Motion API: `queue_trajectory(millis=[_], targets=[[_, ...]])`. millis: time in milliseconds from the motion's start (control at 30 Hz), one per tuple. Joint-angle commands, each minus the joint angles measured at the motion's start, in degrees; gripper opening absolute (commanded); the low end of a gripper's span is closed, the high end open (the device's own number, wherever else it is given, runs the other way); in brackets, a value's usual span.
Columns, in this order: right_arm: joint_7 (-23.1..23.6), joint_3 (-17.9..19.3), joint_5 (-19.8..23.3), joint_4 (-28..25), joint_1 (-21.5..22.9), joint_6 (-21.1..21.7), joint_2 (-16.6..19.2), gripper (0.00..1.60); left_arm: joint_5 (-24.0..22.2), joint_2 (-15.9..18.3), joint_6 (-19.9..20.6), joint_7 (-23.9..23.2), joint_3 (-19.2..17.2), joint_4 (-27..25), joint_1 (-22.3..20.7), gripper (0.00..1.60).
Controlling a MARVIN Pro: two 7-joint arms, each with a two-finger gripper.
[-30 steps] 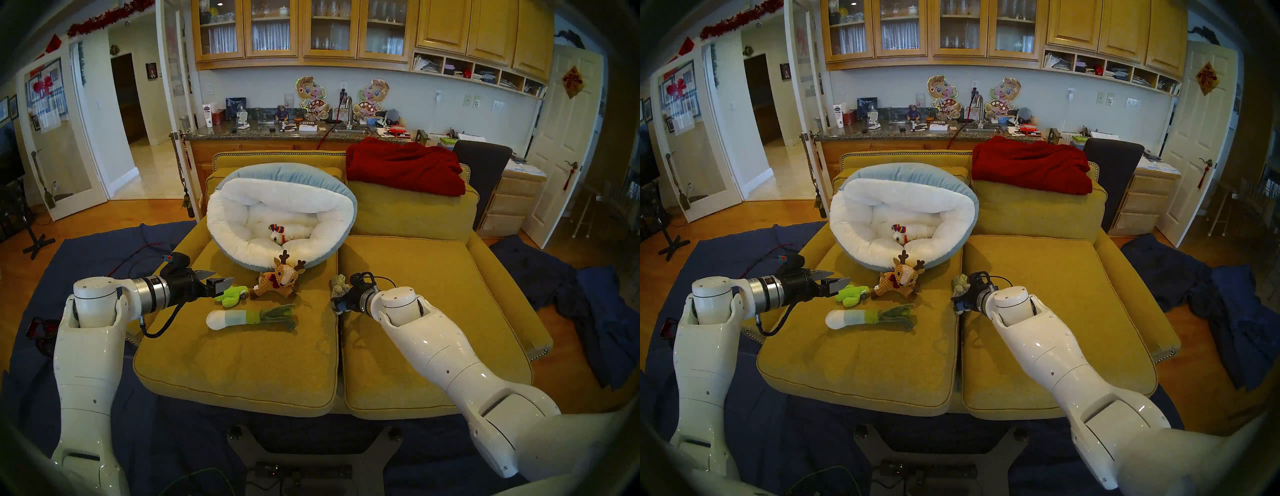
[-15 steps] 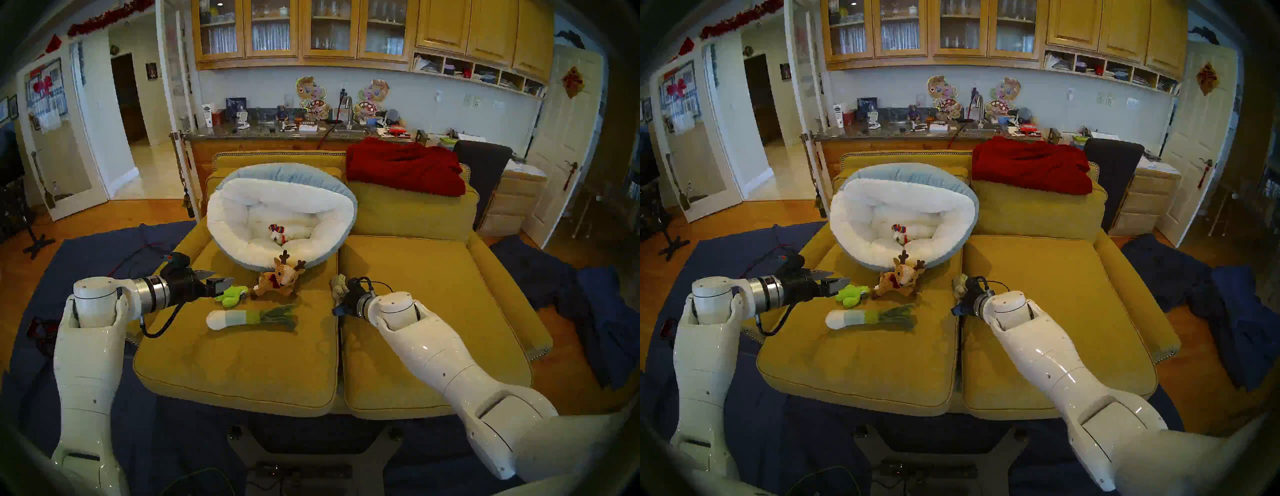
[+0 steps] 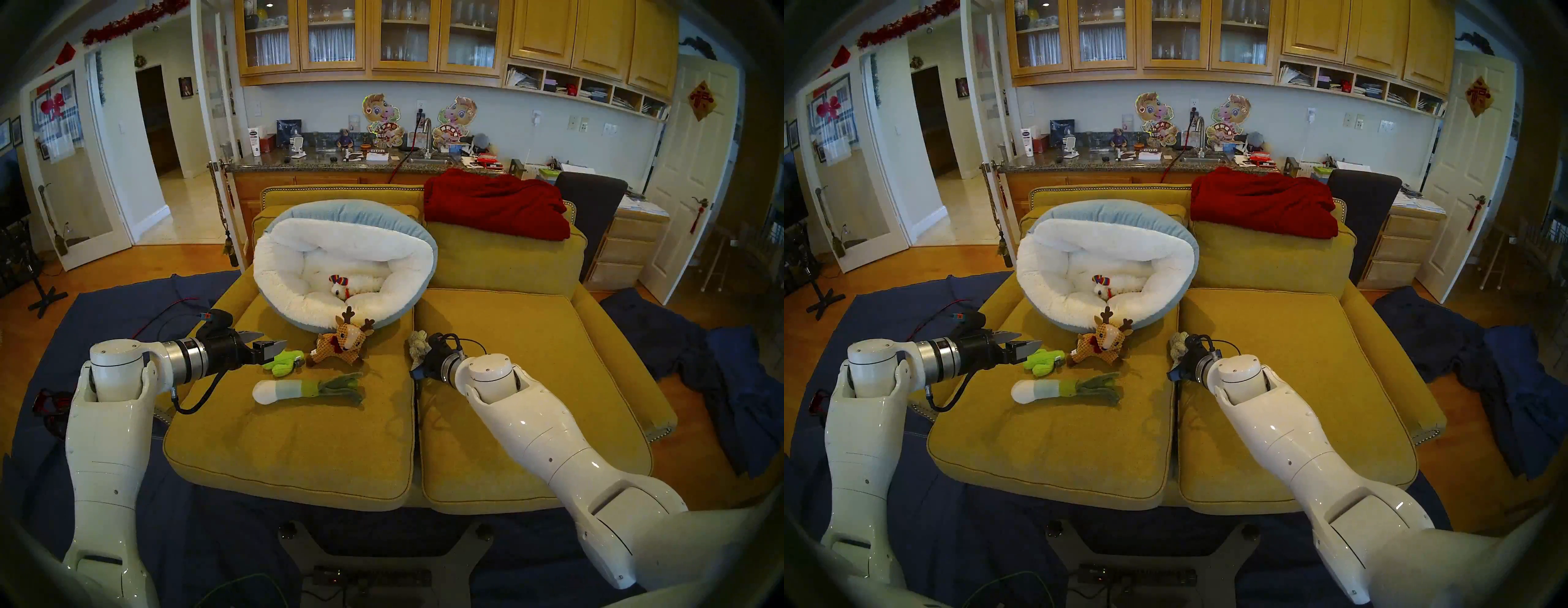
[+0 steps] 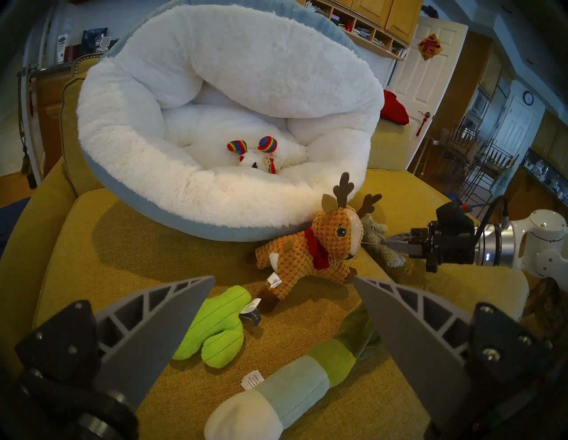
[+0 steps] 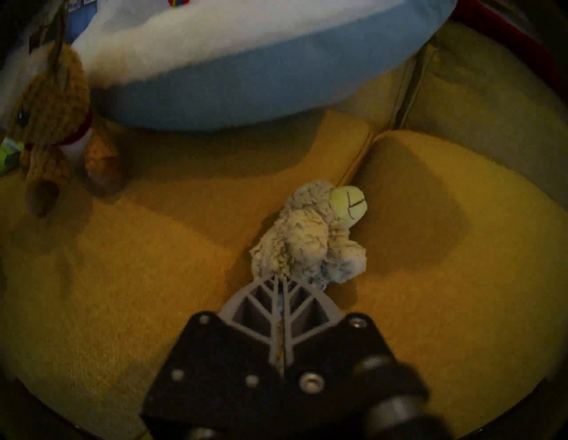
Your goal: Put toys into dog bed
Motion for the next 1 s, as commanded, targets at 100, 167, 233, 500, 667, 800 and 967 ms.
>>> queue_trajectory(millis=[100, 167, 233, 500, 667, 800, 967], targets=[[0.7, 2.7, -0.3, -9.1, 4.3, -3.6, 2.4, 0.00, -0.4, 0.2, -0.2, -0.1, -0.2, -1.2, -1.5, 1.60], [0.9, 2.9, -0.4, -9.5, 4.9, -4.1, 2.5, 0.00, -0.4, 0.2, -0.2, -0.1, -0.2, -1.2, -1.5, 1.60], [1.3, 3.0, -0.6, -10.6, 5.4, -4.5, 2.7, 0.00, -0.4, 0.2, -0.2, -0.1, -0.2, -1.2, -1.5, 1.60], [3.1, 3.7, -1.1, -15.6, 7.5, -5.2, 3.3, 0.00, -0.3, 0.2, -0.3, -0.1, -0.2, -1.2, -1.4, 1.60], [4.3, 3.9, -1.0, -18.6, 7.6, -4.7, 3.6, 0.00, -0.4, 0.2, -0.2, -0.1, -0.2, -1.2, -1.5, 1.60], [5.4, 3.6, -0.5, -20.5, 6.6, -2.7, 3.5, 0.00, -0.4, 0.2, -0.2, -0.2, -0.2, -1.3, -1.5, 1.60], [4.3, 3.5, 0.1, -24.0, 4.7, 3.4, 3.0, 0.00, -0.4, 0.2, -0.1, -0.2, -0.2, -1.4, -1.5, 1.60]])
